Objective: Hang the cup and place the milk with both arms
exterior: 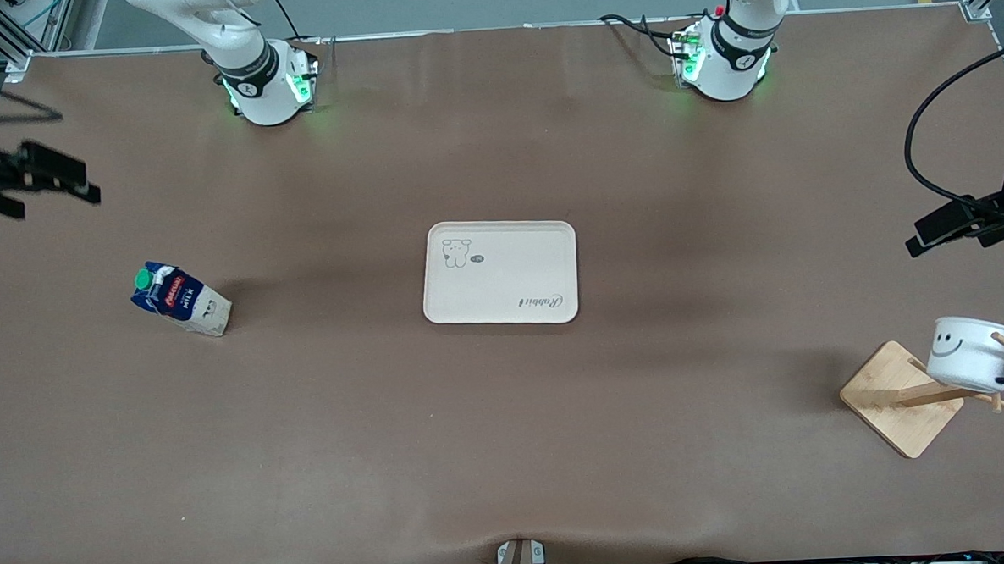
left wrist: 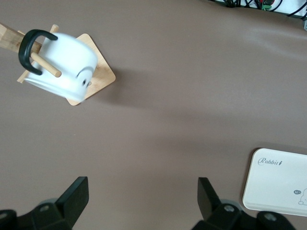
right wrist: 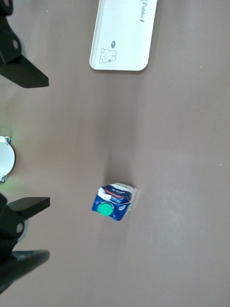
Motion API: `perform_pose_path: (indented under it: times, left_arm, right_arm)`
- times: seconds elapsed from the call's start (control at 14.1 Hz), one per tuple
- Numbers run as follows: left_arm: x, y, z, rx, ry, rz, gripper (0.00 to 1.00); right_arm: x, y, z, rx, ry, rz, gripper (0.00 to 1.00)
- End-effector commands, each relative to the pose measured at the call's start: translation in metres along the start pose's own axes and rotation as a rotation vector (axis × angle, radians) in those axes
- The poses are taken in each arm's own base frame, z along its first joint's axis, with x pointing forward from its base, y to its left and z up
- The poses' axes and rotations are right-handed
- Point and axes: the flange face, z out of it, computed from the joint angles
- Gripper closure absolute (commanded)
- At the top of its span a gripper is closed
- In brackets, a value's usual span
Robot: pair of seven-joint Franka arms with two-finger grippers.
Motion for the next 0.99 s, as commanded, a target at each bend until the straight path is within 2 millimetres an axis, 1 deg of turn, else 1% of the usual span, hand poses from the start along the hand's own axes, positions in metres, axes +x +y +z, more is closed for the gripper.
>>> perform_pose_path:
  times: [0.0, 0.07, 0.14, 0.21, 0.35, 0.57, 0.92]
  left_arm:
    - [-0.005, -0.005, -0.007, 0.015, -0.001, 0.008, 0.00]
    - [-0.009, 0.010, -0.012, 0.022, 0.007, 0.043, 0.00]
    - [-0.015, 0.003, -0.022, 0.039, 0.021, 0.029, 0.00]
    - [-0.023, 0.007, -0.023, 0.054, -0.010, 0.034, 0.00]
    - [-0.042, 0.012, -0.030, 0.079, -0.053, 0.038, 0.00]
    - [-0.070, 0.021, -0.033, 0.081, -0.062, 0.055, 0.00]
    - [-0.096, 0.019, -0.037, 0.072, -0.040, 0.055, 0.00]
  right_arm:
    - [-0.024, -0.003, 0.022, 0.007, -0.016, 0.037, 0.00]
    - [-0.031, -0.005, 0.026, 0.006, -0.021, 0.036, 0.00]
    - [-0.033, -0.009, 0.028, 0.004, -0.031, 0.029, 0.00]
    - [-0.033, -0.016, 0.029, -0.012, -0.042, 0.023, 0.00]
    - [-0.030, -0.008, 0.031, -0.045, -0.045, 0.047, 0.00]
    - [-0.029, -0.007, 0.026, -0.048, -0.029, 0.044, 0.00]
    - [-0.029, -0.004, 0.027, -0.044, -0.034, 0.050, 0.00]
